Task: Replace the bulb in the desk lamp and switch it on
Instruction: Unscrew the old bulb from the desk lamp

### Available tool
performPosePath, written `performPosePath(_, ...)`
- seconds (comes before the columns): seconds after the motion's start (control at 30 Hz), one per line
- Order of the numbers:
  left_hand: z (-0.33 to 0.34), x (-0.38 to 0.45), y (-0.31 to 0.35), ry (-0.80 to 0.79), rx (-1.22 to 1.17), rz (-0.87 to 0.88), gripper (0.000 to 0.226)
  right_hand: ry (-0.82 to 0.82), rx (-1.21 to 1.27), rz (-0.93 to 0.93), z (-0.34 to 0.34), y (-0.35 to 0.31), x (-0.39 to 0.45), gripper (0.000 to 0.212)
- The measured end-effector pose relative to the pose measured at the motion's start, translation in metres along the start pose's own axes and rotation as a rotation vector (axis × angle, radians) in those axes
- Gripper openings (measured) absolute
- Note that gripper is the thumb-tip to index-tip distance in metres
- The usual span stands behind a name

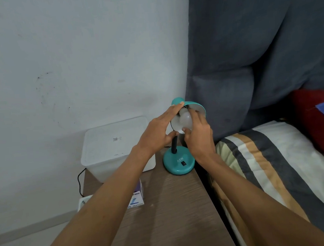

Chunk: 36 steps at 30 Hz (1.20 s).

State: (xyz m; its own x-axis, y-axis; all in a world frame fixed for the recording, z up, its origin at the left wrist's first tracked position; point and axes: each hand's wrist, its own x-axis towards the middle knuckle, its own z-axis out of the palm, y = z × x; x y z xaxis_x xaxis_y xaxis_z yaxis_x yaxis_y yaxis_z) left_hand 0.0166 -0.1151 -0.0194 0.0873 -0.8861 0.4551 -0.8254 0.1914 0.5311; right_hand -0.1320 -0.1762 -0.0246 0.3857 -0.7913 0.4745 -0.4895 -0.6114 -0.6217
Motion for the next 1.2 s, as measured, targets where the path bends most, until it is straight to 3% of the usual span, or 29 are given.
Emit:
performPosePath(0.17,-0.0002,0.0009,-0.0012,-0.005,0.003,-0.005,0.096,-0.025,-0.048,-0.069,0.0001,0.0037,-0.0013,0.067)
performPosePath(0.3,0.0009,0.0009,-0.0008,-0.009,0.018,-0.007,0.097,-0.011,0.034,0.037,-0.0013,0.0058,0.0025,0.07)
performPosePath(0.63,0.0006,0.0022,0.0011,-0.011,0.03,0.013,0.096,-0.057,-0.119,-0.055,-0.0038,0.0005,0.0034,0.072)
performPosePath(1.03,0.0032,0.0039,-0.0008,-0.024,0.019,0.001,0.098,-0.038,0.063,-0.001,-0.0032,0.0001,0.0052,0.053)
performPosePath(1.2,0.0026,0.0033,-0.0014,-0.013,0.005,0.005,0.096,-0.001,0.017,-0.004,-0.002,0.0004,0.0054,0.068)
